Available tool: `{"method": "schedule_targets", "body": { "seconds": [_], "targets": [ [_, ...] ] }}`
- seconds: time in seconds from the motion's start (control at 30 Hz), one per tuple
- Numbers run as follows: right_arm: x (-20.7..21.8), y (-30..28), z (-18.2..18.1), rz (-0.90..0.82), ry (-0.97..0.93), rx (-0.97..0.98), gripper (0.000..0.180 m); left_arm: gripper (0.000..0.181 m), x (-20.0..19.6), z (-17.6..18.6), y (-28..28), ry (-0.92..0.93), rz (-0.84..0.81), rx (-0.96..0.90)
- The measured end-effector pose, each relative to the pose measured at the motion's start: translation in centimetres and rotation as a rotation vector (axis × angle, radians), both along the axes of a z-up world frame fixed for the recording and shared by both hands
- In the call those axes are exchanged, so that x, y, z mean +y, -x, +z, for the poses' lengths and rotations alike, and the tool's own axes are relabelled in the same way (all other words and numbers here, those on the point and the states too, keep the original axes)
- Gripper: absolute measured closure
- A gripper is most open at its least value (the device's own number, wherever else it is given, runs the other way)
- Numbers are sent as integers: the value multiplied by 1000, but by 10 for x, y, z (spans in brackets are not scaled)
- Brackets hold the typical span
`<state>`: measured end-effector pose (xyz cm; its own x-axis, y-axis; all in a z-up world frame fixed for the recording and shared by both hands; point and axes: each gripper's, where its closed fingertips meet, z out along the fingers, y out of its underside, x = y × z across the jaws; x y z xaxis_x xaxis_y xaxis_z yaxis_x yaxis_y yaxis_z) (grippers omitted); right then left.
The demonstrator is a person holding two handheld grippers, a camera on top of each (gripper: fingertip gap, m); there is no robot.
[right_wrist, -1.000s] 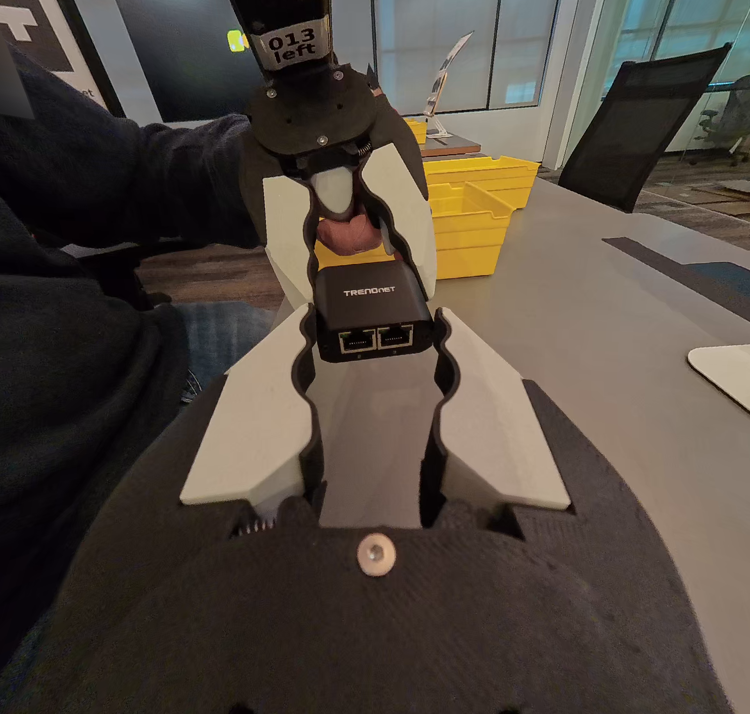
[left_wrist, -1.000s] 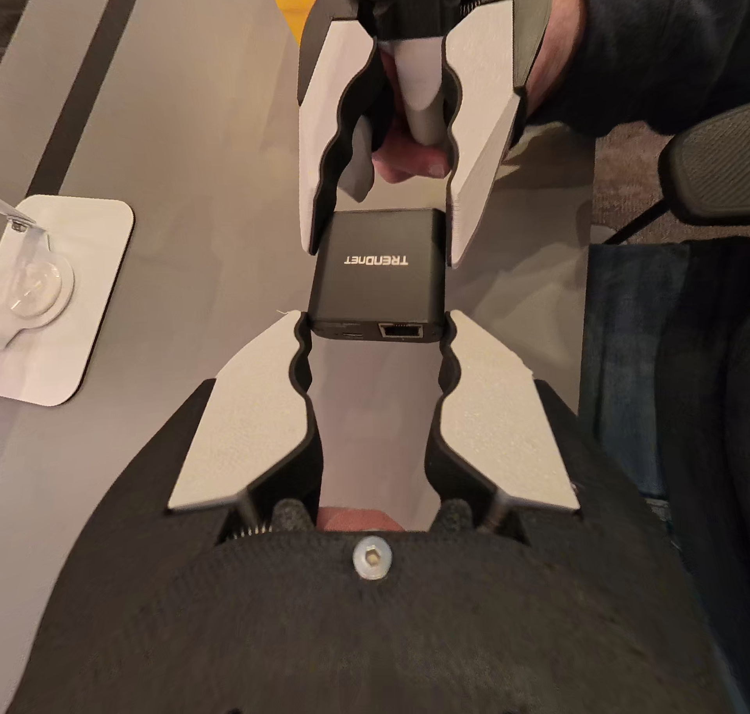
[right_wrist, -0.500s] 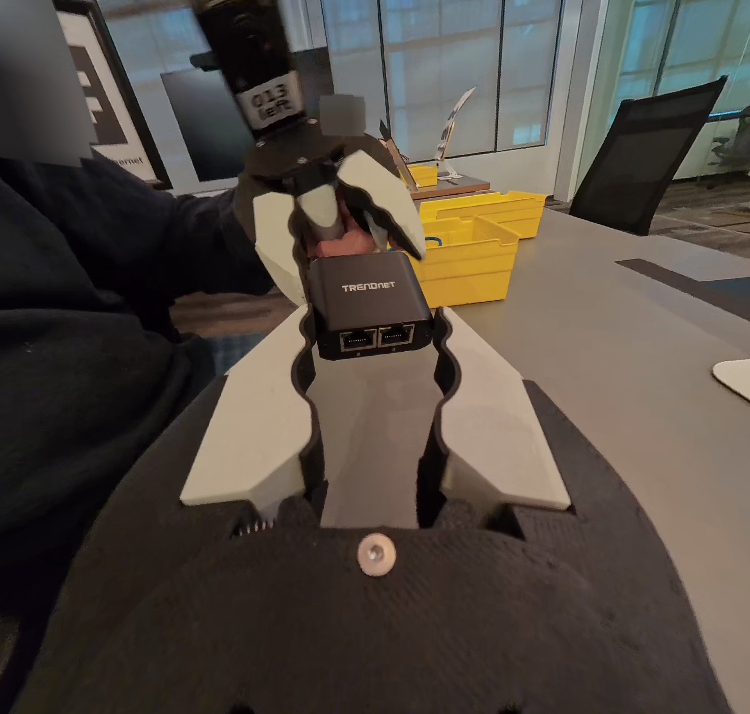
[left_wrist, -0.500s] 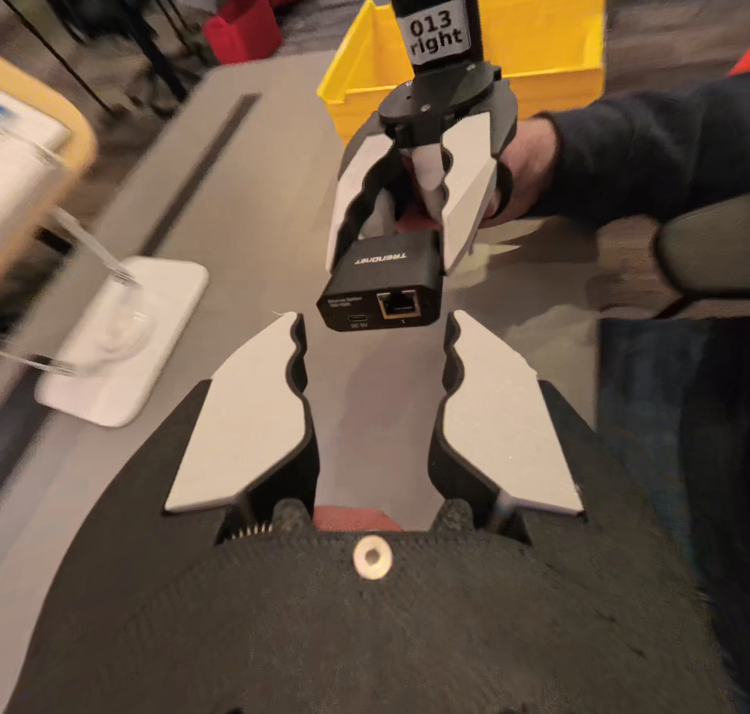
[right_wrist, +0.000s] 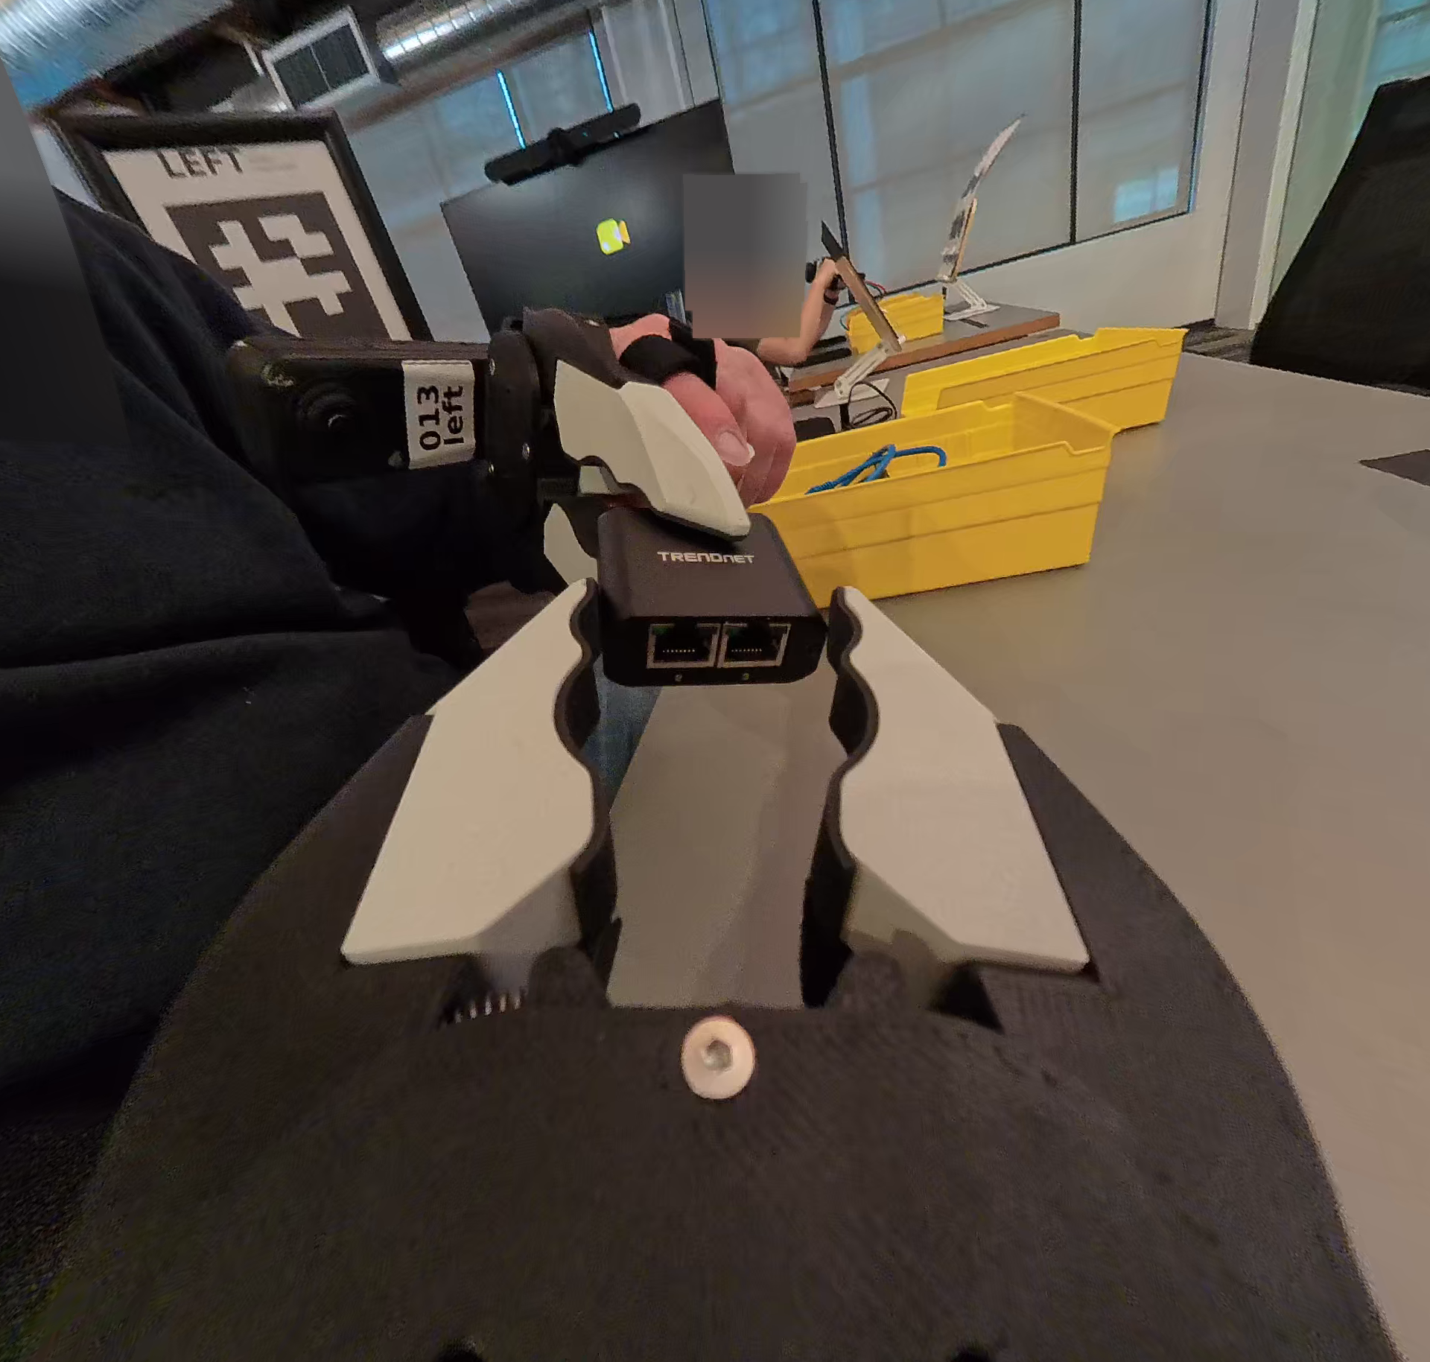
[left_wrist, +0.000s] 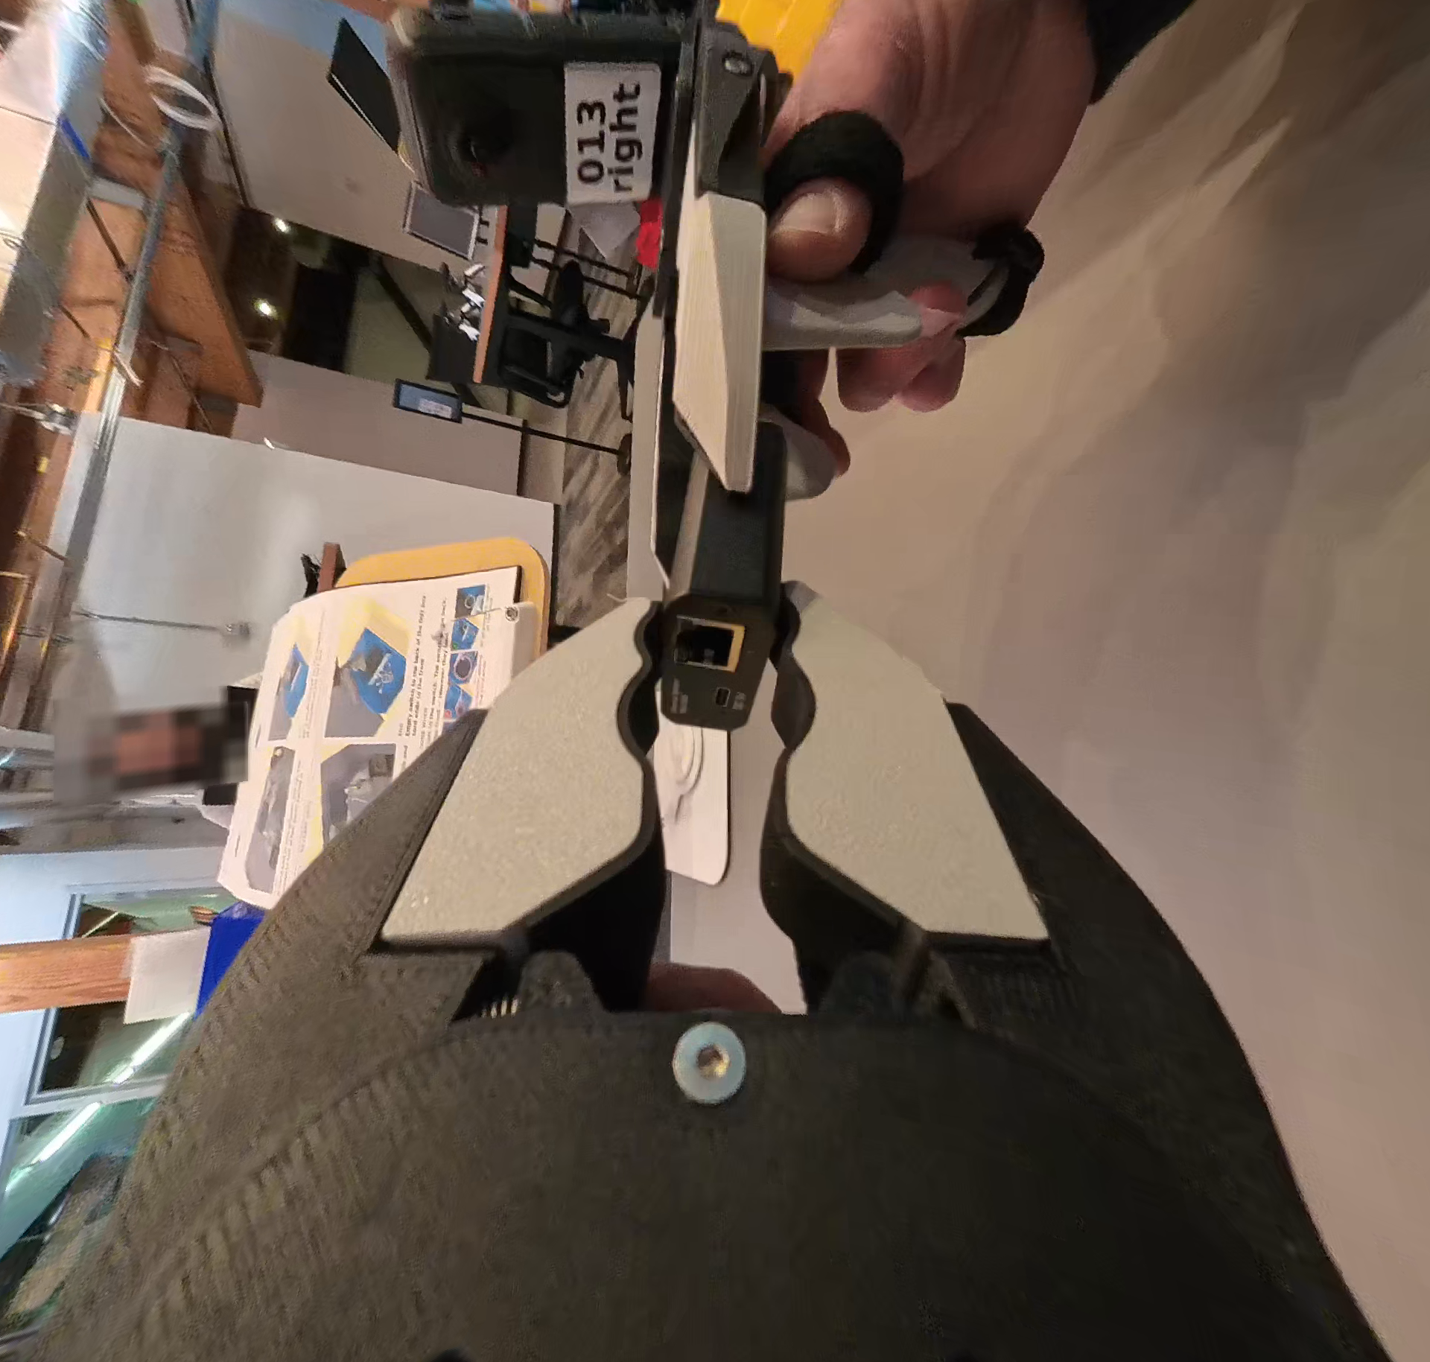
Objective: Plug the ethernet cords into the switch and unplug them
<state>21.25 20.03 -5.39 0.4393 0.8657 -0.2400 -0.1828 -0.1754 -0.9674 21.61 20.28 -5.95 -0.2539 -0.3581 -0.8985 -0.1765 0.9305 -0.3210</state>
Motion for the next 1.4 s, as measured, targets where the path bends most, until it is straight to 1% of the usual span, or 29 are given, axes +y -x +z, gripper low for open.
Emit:
{"method": "schedule_targets", "body": {
  "seconds": [0.07,0.13,0.23,0.3,0.47,0.6,0.7,0.77,0.83,0.87,0.97,1.03,1.1,1.17,1.2,1.27,1.3,1.33,1.37,1.4],
  "targets": [
    [1,0,1,5,9,27,112,157,-3,6,0,15,-12,-40],
    [0,4,4,30,8,45,114,156,-4,7,-1,-20,-16,-46],
    [-1,13,5,73,28,56,114,157,-7,14,-2,-46,-33,-96],
    [-3,16,10,104,26,84,120,157,-10,14,-3,-74,-51,-100],
    [-7,20,13,144,18,90,119,157,-15,17,0,-78,-107,-110],
    [-10,23,14,154,6,75,120,156,-17,17,2,-66,-129,-110],
    [-8,22,12,140,3,52,120,157,-15,16,1,-76,-117,-121],
    [-7,21,11,124,0,43,119,153,-13,13,1,-50,-96,-114],
    [-7,19,11,115,-3,42,119,142,-10,15,4,-30,-71,-116],
    [-6,18,11,104,-5,39,119,136,-6,16,6,-10,-44,-111],
    [-6,10,7,75,-6,31,119,134,12,22,22,45,53,-87],
    [-5,4,3,48,0,26,119,131,33,30,42,78,149,-73],
    [-4,-4,-3,19,8,25,119,130,64,42,71,49,268,-56],
    [-3,-10,-10,-10,17,17,120,130,111,58,114,-18,463,-27],
    [-2,-13,-14,-25,21,9,120,131,130,67,138,-20,540,-27],
    [1,-17,-22,-48,28,1,120,131,165,73,184,41,692,19],
    [1,-18,-25,-54,32,0,120,132,183,77,206,17,760,19],
    [2,-18,-28,-58,34,1,120,134,198,76,226,-6,808,40],
    [3,-18,-31,-61,38,-1,120,138,211,66,244,12,852,95],
    [4,-18,-34,-63,44,-7,120,138,224,56,261,37,900,141]
  ]
}}
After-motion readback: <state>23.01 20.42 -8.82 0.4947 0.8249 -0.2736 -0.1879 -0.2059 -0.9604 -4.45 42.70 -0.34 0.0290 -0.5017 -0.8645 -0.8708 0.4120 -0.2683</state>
